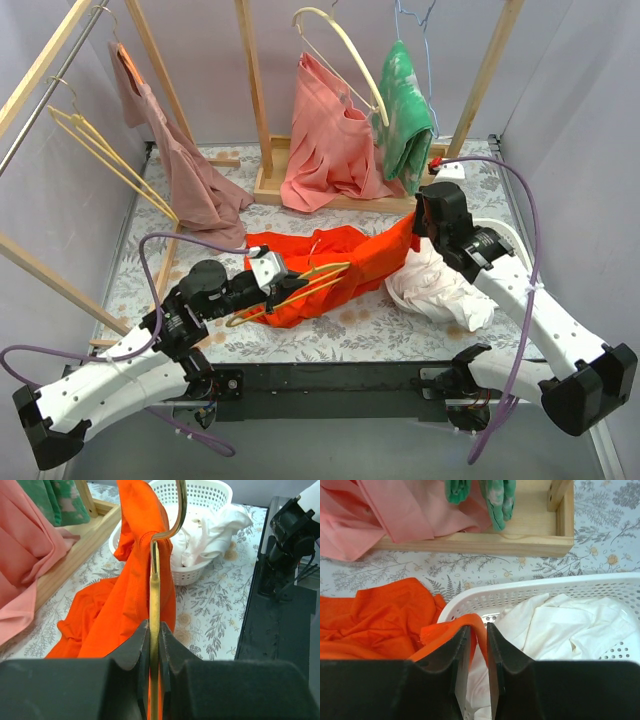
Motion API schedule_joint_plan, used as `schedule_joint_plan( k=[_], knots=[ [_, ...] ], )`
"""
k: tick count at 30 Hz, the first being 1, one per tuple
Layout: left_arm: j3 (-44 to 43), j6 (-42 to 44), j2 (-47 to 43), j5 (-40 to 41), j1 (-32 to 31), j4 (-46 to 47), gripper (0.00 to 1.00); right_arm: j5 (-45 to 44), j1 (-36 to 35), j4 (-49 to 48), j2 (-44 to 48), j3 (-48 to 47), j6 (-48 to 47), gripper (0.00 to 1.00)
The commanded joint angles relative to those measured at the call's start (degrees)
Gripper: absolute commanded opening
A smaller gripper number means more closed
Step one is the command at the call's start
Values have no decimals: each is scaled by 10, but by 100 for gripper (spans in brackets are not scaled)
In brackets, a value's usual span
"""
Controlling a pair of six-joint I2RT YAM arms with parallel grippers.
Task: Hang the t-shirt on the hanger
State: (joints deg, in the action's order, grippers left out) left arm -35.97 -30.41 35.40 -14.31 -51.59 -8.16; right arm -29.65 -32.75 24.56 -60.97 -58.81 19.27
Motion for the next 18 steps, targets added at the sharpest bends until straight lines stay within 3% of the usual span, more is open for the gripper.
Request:
schedule_joint_plan(
  k=[1, 5, 9, 14, 18],
  knots=[
    [-9, 18, 20, -28, 1, 25, 0, 67, 27, 8, -21, -6, 19, 30],
    [-9, 22, 49, -36, 0, 43, 0, 86, 31, 13, -21, -17, 11, 46],
    [-18, 12, 85, -27, 0, 62, 0, 115, 33, 52, -16, -44, 19, 51],
    [-29, -23, 119, -20, 0, 78, 0, 226, 33, -65, 99, 22, 21, 56],
    [-34, -52, 143, -27, 0, 112, 0, 397, 32, -177, 150, 94, 10, 54]
  ],
)
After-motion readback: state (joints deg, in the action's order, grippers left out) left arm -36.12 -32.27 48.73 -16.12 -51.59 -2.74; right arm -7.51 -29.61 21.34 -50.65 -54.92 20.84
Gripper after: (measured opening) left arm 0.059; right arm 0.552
